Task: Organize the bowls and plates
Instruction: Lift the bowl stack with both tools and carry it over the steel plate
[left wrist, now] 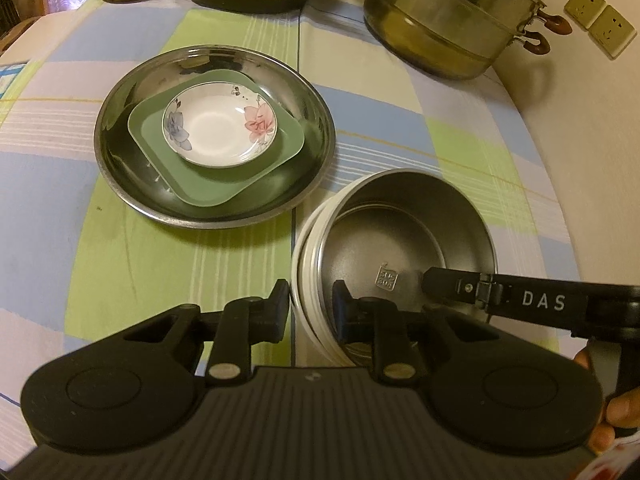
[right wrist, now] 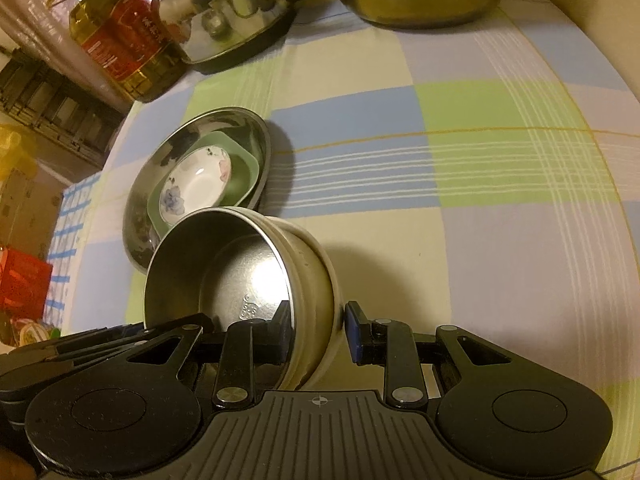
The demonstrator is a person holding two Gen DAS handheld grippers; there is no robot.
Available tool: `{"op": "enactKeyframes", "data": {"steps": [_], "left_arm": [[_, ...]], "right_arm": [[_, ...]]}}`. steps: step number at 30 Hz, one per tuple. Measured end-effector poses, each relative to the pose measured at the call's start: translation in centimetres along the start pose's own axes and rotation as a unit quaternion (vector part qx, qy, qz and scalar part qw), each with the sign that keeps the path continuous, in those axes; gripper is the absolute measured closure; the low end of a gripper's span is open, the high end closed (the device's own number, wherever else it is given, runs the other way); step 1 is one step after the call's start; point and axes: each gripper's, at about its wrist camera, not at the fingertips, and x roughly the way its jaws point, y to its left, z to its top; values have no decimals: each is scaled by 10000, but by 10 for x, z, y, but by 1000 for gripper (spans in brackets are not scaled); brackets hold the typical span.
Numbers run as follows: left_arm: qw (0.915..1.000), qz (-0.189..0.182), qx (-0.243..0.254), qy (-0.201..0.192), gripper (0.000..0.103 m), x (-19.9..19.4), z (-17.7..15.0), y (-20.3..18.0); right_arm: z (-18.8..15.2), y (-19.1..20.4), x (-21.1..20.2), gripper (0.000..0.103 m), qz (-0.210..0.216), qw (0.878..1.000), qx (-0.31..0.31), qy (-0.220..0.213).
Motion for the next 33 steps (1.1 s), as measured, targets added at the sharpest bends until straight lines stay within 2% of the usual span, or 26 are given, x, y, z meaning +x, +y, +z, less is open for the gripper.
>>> {"op": "enactKeyframes", "data": {"steps": [11,23,33], "left_arm": [[9997,99,219,-15,83,-1,-1,-6],[9997,31,238,-60,82,-3,-1,-5],[9995,-44,248,-176,82,-17,10,-7]], "right_arm": [[-1,2,-1,76,-40,10000,-8,-42],[1,1,-2,77,-7,10000,67,40],[12,9,-17,77,-15,10000,-27,-64]]}}
